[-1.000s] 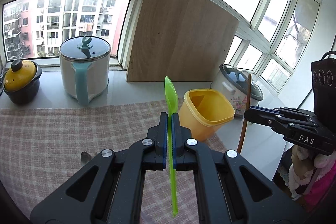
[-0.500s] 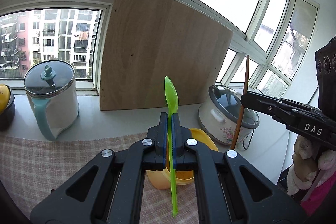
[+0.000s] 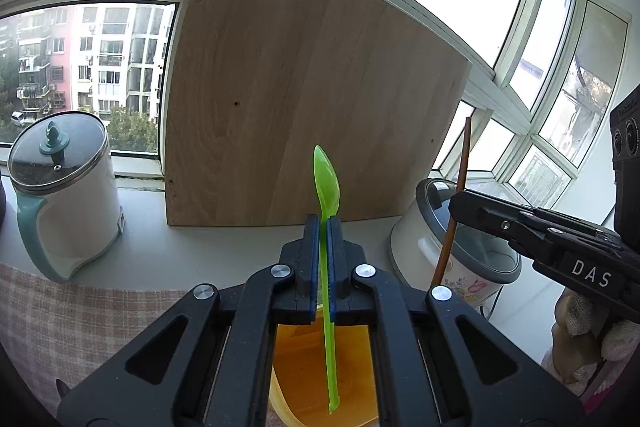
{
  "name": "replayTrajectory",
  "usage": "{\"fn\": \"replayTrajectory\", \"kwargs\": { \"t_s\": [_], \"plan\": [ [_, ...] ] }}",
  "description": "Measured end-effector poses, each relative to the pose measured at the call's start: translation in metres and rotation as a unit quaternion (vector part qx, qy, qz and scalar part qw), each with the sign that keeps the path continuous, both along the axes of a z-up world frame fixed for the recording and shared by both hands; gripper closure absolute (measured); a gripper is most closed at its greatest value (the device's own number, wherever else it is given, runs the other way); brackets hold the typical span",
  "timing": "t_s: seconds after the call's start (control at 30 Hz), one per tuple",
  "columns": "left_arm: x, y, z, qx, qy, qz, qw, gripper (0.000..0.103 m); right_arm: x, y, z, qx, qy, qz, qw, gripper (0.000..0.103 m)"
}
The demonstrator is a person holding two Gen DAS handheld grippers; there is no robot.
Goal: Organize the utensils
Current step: 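Open the left tool over the yellow container while the right tool drops the chopstick in, then move both tools back over the remaining utensils on the cloth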
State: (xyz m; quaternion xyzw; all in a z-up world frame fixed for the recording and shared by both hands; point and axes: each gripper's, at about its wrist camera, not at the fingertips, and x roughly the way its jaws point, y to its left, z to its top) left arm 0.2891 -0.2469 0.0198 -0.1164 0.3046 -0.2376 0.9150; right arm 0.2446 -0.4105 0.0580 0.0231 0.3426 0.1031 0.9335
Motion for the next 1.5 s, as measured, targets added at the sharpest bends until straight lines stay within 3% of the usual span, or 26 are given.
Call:
{"fn": "replayTrajectory", "kwargs": {
  "t_s": [0.23, 0.57, 0.63, 0.67, 0.73, 0.8, 1.07, 1.23, 1.5],
  "plan": [
    [-0.006, -0.011, -0.023, 0.02, 0.02, -0.005, 0.9996, 0.102, 0.0, -0.007, -0.024, 0.003, 0.027, 0.003, 1.0, 0.099],
    [-0.023, -0.003, -0.031, 0.033, 0.038, -0.02, 0.9985, 0.102, -0.005, -0.007, -0.051, 0.001, 0.067, -0.003, 0.998, 0.099],
    [-0.027, -0.001, -0.03, 0.038, 0.043, -0.028, 0.998, 0.097, -0.006, -0.004, -0.052, -0.011, 0.072, -0.007, 0.997, 0.098],
    [-0.029, 0.0, -0.03, 0.041, 0.043, -0.03, 0.9978, 0.088, -0.007, -0.003, -0.052, -0.016, 0.075, -0.011, 0.997, 0.096],
    [-0.036, 0.004, -0.027, 0.046, 0.037, -0.03, 0.9978, 0.073, -0.011, -0.002, -0.051, -0.017, 0.076, -0.018, 0.997, 0.074],
    [-0.041, 0.01, -0.024, 0.048, 0.035, -0.032, 0.9978, 0.071, -0.016, -0.004, -0.049, -0.014, 0.072, -0.028, 0.997, 0.06],
    [-0.056, 0.043, -0.012, 0.05, 0.03, -0.036, 0.9977, 0.071, -0.037, 0.003, -0.036, -0.019, 0.063, -0.062, 0.996, 0.06],
    [-0.063, 0.068, -0.01, 0.055, 0.031, -0.033, 0.9975, 0.071, -0.054, 0.017, -0.029, -0.022, 0.052, -0.076, 0.995, 0.042],
    [-0.076, 0.133, -0.007, 0.063, 0.028, -0.008, 0.9976, 0.071, -0.076, 0.047, -0.027, -0.017, 0.042, -0.062, 0.997, 0.039]
  ]
}}
